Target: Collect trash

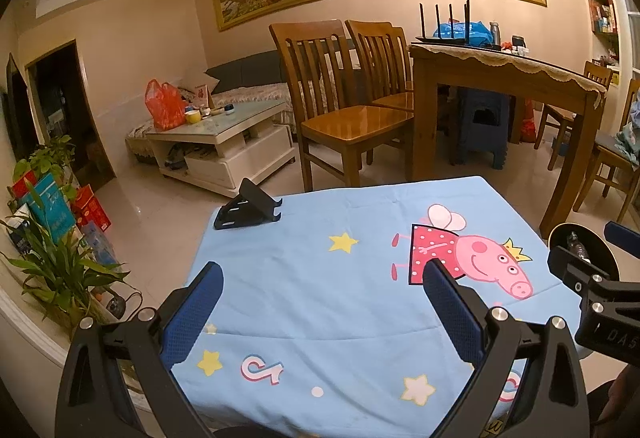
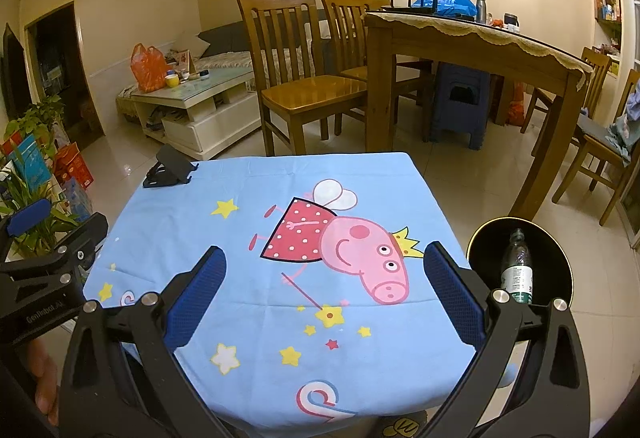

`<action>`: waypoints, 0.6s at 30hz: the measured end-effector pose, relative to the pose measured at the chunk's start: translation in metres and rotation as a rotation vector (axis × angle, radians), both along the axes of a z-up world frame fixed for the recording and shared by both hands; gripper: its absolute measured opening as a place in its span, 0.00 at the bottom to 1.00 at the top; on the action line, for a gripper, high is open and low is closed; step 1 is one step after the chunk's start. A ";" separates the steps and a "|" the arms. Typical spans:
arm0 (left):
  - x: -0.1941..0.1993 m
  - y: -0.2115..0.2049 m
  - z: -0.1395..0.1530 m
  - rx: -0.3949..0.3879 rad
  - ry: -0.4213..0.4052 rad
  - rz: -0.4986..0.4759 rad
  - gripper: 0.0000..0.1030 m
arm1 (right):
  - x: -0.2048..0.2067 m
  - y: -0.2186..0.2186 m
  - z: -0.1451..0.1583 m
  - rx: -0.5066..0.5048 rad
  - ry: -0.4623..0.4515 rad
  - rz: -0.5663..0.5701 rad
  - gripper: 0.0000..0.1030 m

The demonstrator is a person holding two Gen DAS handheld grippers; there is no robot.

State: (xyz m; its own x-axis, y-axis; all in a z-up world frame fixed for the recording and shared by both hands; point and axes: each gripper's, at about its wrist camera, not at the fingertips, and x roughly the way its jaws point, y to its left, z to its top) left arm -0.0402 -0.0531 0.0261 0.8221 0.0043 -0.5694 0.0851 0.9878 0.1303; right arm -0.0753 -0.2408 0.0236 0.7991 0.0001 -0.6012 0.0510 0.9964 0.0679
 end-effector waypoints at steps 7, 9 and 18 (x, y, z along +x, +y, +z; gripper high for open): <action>0.005 0.006 -0.003 -0.030 0.029 -0.001 0.94 | -0.002 0.005 -0.005 -0.003 0.005 0.009 0.95; 0.005 0.008 -0.003 -0.034 0.030 0.000 0.94 | -0.003 0.005 -0.007 -0.003 0.008 0.011 0.95; 0.003 0.015 0.000 -0.080 0.024 -0.007 0.94 | -0.003 0.001 -0.009 -0.001 0.014 0.012 0.95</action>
State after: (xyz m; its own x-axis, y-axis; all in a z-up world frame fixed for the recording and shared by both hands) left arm -0.0377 -0.0385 0.0261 0.8081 -0.0472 -0.5871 0.0938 0.9944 0.0491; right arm -0.0783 -0.2396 0.0144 0.7905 0.0093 -0.6123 0.0396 0.9970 0.0662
